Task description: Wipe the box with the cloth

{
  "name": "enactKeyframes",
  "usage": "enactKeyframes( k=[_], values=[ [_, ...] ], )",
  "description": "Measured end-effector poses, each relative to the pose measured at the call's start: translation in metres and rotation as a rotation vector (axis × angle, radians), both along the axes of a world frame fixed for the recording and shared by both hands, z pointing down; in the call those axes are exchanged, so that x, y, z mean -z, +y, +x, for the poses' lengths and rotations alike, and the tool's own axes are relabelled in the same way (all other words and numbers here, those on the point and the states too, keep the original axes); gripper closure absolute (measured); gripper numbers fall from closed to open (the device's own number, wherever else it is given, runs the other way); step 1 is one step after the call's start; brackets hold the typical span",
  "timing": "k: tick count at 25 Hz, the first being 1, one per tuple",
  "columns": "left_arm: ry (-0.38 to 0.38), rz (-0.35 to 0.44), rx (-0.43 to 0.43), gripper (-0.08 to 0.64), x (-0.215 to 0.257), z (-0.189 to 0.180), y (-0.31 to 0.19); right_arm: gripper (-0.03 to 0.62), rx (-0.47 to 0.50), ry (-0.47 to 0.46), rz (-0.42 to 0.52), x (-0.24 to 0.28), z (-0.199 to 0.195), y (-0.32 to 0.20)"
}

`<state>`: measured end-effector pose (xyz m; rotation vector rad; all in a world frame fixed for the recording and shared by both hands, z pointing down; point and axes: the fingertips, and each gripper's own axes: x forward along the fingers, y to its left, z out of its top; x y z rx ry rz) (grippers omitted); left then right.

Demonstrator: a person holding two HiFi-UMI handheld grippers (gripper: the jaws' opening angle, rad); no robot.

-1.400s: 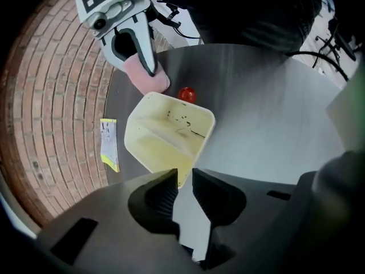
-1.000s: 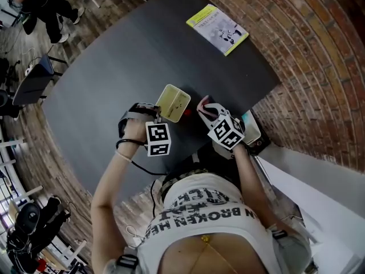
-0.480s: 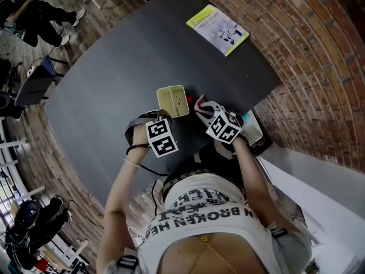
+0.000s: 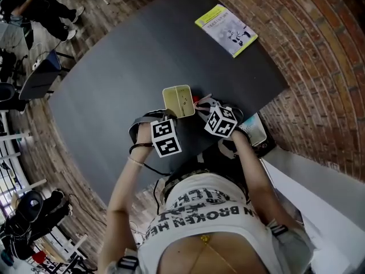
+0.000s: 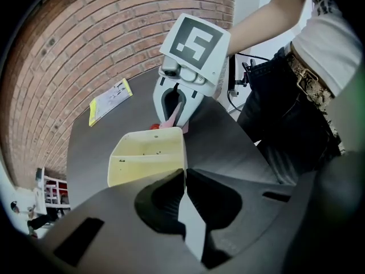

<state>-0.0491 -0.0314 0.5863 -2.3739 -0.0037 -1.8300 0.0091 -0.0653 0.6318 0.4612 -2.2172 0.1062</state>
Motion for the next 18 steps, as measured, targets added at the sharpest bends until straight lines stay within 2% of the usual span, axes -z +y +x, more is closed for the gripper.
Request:
enactKeyframes(
  k=[8,13,18],
  values=[
    [0.017,-0.041,0.052,0.541,0.001,-0.001,0.000,0.575,0.026,-0.021,0.009,0.004,-0.005,0.010],
    [0.056,-0.084,0.117,0.541,0.002,0.004,0.004,0.575,-0.030,-0.054,-0.011,0.008,-0.001,0.017],
    [0.064,-0.083,0.197,0.541,0.001,0.011,0.005,0.575,-0.088,-0.060,-0.021,0.007,0.003,0.018]
  ],
)
